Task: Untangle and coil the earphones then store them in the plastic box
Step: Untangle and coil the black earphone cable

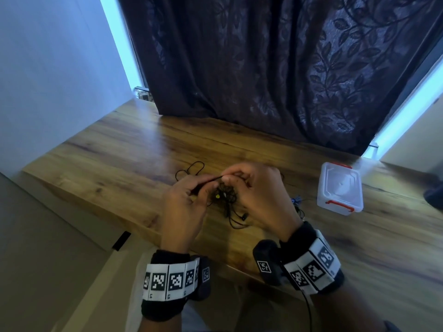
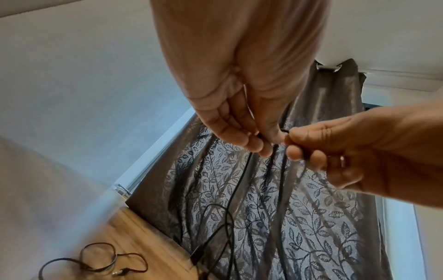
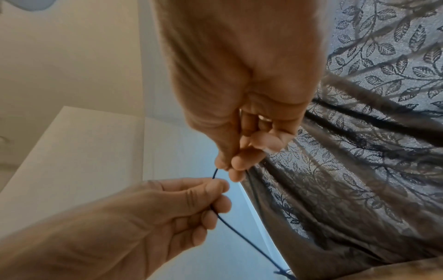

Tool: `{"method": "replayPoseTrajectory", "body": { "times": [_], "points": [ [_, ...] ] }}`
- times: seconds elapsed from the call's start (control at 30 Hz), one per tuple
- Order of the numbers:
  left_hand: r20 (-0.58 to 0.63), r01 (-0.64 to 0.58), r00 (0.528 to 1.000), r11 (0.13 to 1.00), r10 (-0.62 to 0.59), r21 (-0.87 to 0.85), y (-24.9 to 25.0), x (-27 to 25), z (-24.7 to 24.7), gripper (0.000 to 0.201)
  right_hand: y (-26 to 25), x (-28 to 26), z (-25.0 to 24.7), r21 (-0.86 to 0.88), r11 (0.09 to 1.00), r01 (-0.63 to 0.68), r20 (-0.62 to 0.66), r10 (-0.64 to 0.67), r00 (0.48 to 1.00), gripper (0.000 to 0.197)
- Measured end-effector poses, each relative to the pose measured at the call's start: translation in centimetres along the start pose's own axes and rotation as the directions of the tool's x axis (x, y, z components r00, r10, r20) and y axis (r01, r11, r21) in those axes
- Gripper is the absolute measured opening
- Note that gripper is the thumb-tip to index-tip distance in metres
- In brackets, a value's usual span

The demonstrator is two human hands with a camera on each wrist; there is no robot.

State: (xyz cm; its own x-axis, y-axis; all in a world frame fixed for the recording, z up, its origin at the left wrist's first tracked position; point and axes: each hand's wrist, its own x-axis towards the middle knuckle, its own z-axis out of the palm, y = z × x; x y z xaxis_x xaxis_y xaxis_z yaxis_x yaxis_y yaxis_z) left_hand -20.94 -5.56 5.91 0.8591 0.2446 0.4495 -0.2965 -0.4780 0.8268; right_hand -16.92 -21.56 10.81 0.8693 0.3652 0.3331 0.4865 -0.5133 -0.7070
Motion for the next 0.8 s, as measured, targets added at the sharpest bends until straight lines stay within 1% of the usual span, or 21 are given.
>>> {"method": "replayPoseTrajectory", "body": {
  "times": [0.1, 0.17, 0.23, 0.33, 0.43, 0.53, 0.6, 0.67, 0.7, 0.73, 0.8],
  "points": [
    [0.008, 0.051, 0.999, 0.999, -0.051, 0.013, -0.9, 0.0, 0.4, 0.016, -0.1, 0.0, -0.2, -0.004, 0.999, 0.05, -0.057, -0.05, 0.997, 0.009],
    [0.04, 0.138, 0.989, 0.99, -0.139, 0.024, -1.6, -0.1, 0.9, 0.015, 0.0, 0.0, -0.8, 0.007, 0.997, 0.08, -0.127, -0.078, 0.989, 0.007],
    [0.065, 0.228, 0.971, 0.973, -0.231, 0.046, -2.5, -0.4, 1.3, 0.016, 0.1, 0.0, -1.7, 0.015, 0.995, 0.101, -0.203, -0.096, 0.974, 0.005],
    [0.068, 0.285, 0.953, 0.949, -0.296, 0.137, -3.7, -0.9, 1.8, 0.02, 0.1, 0.0, -3.3, 0.063, 0.992, 0.105, -0.317, -0.08, 0.945, 0.009],
    [0.04, 0.304, 0.947, 0.932, -0.317, 0.2, -4.5, -1.1, 1.8, 0.016, 0.0, 0.1, -4.7, 0.11, 0.989, 0.1, -0.431, -0.044, 0.901, 0.01],
    [-0.024, 0.29, 0.955, 0.92, -0.294, 0.265, -5.1, -1.1, 1.7, 0.013, 0.4, 0.2, -5.5, 0.113, 0.988, 0.103, -0.532, -0.027, 0.846, 0.007],
    [-0.051, 0.285, 0.957, 0.904, -0.284, 0.319, -5.1, -1.1, 1.5, 0.01, 0.8, 0.3, -5.7, 0.118, 0.99, 0.075, -0.576, 0.006, 0.817, 0.002],
    [-0.073, 0.275, 0.961, 0.898, -0.267, 0.344, -4.9, -1.1, 1.2, 0.01, 1.2, 0.1, -5.8, 0.141, 0.989, 0.048, -0.595, 0.045, 0.802, 0.004],
    [-0.087, 0.269, 0.963, 0.9, -0.255, 0.344, -4.8, -1.1, 1.0, 0.01, 1.6, 0.0, -5.9, 0.129, 0.991, 0.02, -0.577, 0.059, 0.814, 0.002],
    [-0.102, 0.258, 0.966, 0.906, -0.238, 0.335, -4.7, -1.0, 0.7, 0.01, 2.2, -0.1, -5.9, 0.084, 0.996, -0.034, -0.53, 0.073, 0.845, 0.004],
    [-0.128, 0.228, 0.972, 0.927, -0.198, 0.297, -4.5, -0.9, 0.2, 0.011, 3.7, -0.5, -5.7, -0.074, 0.978, -0.196, -0.335, 0.161, 0.928, 0.009]
  ]
}}
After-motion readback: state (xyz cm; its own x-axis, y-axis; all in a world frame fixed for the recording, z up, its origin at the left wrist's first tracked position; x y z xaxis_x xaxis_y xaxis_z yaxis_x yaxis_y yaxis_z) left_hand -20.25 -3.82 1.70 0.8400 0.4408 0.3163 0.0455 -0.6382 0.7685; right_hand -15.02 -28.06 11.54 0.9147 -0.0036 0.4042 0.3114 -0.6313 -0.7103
